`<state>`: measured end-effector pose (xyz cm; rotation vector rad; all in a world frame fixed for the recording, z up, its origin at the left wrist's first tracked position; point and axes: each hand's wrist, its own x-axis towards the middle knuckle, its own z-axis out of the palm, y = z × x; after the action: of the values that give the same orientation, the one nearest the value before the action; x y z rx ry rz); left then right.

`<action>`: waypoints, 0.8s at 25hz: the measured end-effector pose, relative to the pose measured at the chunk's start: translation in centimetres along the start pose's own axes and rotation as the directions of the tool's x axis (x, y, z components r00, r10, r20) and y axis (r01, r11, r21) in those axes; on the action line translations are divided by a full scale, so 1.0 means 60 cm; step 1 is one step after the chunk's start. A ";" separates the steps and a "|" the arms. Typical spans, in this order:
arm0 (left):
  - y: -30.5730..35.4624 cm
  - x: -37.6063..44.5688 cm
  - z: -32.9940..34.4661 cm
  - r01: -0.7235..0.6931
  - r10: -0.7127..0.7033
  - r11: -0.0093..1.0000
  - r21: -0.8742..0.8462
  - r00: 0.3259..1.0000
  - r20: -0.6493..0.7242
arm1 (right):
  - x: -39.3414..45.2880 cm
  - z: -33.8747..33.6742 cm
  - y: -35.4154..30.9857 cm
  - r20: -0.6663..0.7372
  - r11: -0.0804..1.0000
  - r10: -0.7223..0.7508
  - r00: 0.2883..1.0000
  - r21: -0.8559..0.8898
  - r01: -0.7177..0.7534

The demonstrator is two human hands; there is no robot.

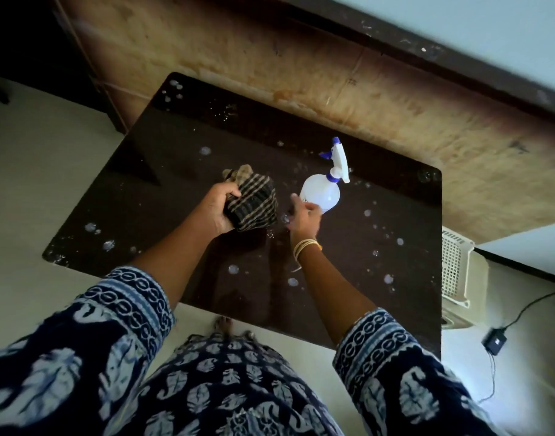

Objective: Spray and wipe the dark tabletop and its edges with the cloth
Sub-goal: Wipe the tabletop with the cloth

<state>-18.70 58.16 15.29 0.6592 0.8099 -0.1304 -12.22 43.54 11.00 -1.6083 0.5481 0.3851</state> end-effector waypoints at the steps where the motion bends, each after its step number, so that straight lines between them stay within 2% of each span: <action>1: -0.005 -0.007 0.002 -0.003 0.003 1.000 -0.018 1.000 0.013 | -0.014 0.007 0.003 0.197 0.986 0.162 0.967 0.013 -0.168; 2: -0.009 -0.012 0.002 -0.006 0.006 1.000 -0.030 1.000 0.001 | -0.030 0.011 0.000 0.350 0.963 0.257 0.901 -0.020 -0.267; 3: -0.014 -0.019 0.004 -0.009 0.009 0.999 -0.047 1.000 -0.002 | -0.039 0.014 -0.001 0.464 0.944 0.293 0.836 -0.003 -0.330; 5: -0.022 -0.030 0.007 -0.018 0.017 0.997 -0.077 1.000 -0.017 | -0.046 0.031 -0.002 0.621 0.903 0.251 0.742 0.127 -0.411; 6: -0.024 -0.033 0.010 -0.021 0.018 0.997 -0.074 0.999 -0.040 | -0.052 0.044 -0.004 0.658 0.890 0.201 0.726 0.187 -0.415; 7: -0.024 -0.034 0.013 -0.009 0.006 0.999 -0.053 0.998 -0.059 | -0.054 0.059 -0.003 0.658 0.892 0.158 0.736 0.225 -0.393; 11: 0.012 -0.009 -0.020 0.025 -0.014 0.998 0.066 0.987 -0.158 | -0.059 0.135 0.009 0.466 0.959 0.090 0.880 0.199 -0.204; 16: 0.100 0.044 -0.107 -0.080 0.182 0.933 0.350 0.946 -0.269 | -0.058 0.229 -0.010 0.452 0.984 0.025 0.892 0.148 -0.102; 18: 0.148 0.067 -0.137 -0.105 0.220 0.918 0.383 0.937 -0.270 | -0.045 0.278 -0.034 0.409 0.993 0.003 0.913 0.110 -0.053; 20: 0.198 0.096 -0.173 -0.135 0.297 0.862 0.488 0.915 -0.273 | -0.023 0.325 -0.064 0.323 0.997 -0.076 0.943 0.010 0.076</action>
<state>-17.07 74.54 11.91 1.2490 1.0415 0.0045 -9.85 63.24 12.74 -1.5231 0.2339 0.5792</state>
